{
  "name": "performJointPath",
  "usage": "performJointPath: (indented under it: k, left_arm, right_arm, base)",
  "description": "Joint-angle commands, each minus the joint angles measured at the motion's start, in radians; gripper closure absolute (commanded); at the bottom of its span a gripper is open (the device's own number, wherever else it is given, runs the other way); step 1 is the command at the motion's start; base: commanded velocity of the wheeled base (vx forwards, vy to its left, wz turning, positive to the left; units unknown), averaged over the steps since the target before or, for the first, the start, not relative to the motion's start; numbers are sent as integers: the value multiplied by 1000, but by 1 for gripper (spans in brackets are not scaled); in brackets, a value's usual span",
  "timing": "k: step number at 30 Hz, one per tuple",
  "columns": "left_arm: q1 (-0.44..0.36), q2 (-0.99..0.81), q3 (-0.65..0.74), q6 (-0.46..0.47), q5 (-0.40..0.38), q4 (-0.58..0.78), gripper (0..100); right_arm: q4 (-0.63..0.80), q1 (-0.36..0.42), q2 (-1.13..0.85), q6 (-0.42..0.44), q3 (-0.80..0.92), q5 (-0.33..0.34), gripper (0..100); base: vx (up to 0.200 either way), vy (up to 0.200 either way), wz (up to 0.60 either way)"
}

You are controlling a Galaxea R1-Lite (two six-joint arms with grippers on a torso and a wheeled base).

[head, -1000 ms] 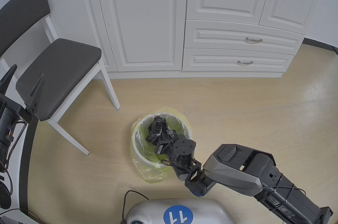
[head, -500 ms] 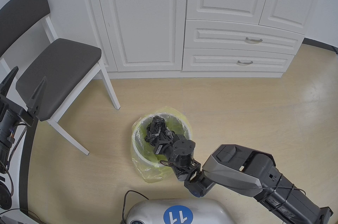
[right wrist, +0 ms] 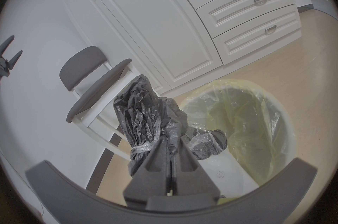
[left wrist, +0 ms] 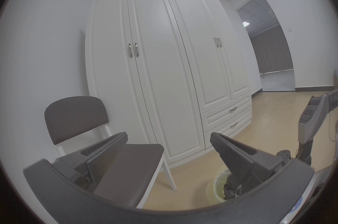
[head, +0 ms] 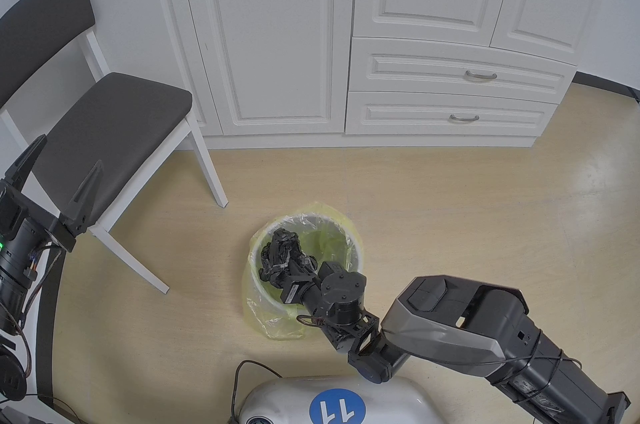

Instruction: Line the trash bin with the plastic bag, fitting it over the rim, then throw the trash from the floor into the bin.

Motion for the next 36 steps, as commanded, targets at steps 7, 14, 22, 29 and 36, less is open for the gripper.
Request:
performJointPath:
  k: [7,14,22,29,36]
  left_arm:
    - [1,8,1,0,0,0,0]
    - [1,8,1,0,0,0,0]
    - [1,10,3,0,0,0,0]
    - [1,10,3,0,0,0,0]
    - [2,10,3,0,0,0,0]
  right_arm:
    - [9,-79,0,-14,-47,18,100]
    - [9,-87,38,-31,-78,25,100]
    - [42,-112,63,-41,-96,25,100]
    - [62,-118,67,-41,-107,25,100]
    - [64,-118,64,-41,-98,25,100]
  base:
    - [0,0,0]
    - [0,0,0]
    - [0,0,0]
    - [0,0,0]
    - [0,0,0]
